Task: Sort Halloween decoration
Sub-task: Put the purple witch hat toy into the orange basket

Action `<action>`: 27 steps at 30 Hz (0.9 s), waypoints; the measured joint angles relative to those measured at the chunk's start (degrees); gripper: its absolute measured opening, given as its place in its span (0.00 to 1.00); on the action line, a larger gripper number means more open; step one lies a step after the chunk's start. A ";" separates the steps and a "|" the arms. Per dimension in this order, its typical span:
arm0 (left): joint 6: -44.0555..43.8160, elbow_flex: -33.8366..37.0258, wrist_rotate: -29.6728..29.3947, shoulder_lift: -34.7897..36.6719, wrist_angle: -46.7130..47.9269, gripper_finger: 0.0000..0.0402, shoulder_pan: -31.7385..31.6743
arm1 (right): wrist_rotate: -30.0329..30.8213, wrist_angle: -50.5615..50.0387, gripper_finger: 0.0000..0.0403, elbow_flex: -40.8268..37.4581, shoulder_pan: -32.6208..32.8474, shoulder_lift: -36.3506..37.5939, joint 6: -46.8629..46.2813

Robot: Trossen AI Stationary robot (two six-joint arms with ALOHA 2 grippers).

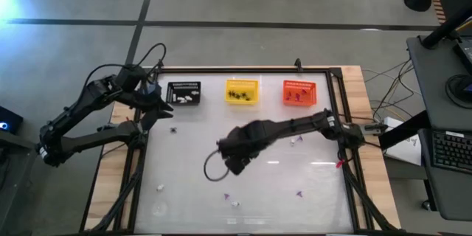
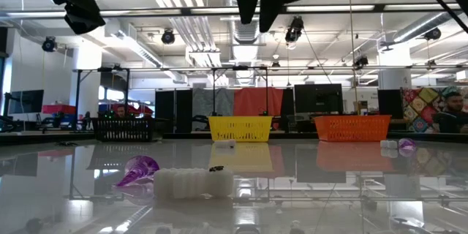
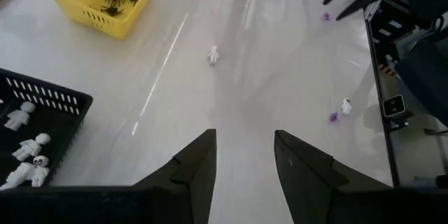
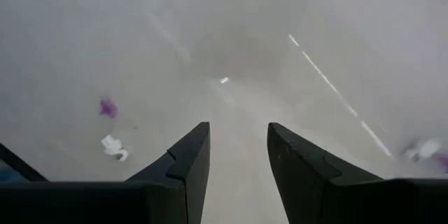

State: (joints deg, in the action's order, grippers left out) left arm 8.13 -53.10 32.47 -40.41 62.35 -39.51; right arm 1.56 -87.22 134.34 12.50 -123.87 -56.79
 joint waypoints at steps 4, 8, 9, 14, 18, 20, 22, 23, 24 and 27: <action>0.51 0.00 0.04 0.10 0.78 0.32 0.00 | 2.88 -0.02 0.34 0.00 2.83 0.02 -7.92; 2.45 0.00 0.07 0.70 2.14 0.32 0.00 | 7.26 -0.15 0.34 0.00 5.25 0.02 -15.10; 2.69 0.00 0.08 0.84 2.11 0.32 0.00 | 7.52 -0.34 0.34 0.00 5.72 0.02 -16.37; 2.74 0.00 0.09 1.84 2.22 0.32 0.00 | 7.97 -2.89 0.33 -0.13 7.33 0.03 -21.69; 2.74 0.00 0.09 2.93 3.39 0.32 0.00 | 10.06 -2.75 0.34 -1.02 7.90 0.11 -23.54; 2.74 0.00 0.09 3.47 3.81 0.32 0.00 | 10.13 -2.81 0.34 -2.03 7.90 0.11 -24.21; 2.74 0.00 0.09 3.98 3.95 0.32 0.00 | 10.45 -2.77 0.35 -3.31 7.86 0.11 -24.18; 2.74 0.00 0.10 4.18 4.17 0.32 0.00 | 10.49 -2.82 0.35 -3.91 7.68 0.11 -23.95; 2.74 0.00 0.09 4.36 4.31 0.32 0.00 | 10.43 -2.82 0.35 -4.42 7.35 0.11 -23.52; 2.72 0.00 0.09 4.77 4.31 0.32 0.00 | 10.03 -2.52 0.35 -5.39 5.94 0.11 -22.26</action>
State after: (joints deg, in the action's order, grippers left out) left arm 10.85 -53.10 32.56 -35.64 66.65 -39.51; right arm 11.60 -89.74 128.96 18.44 -123.76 -79.04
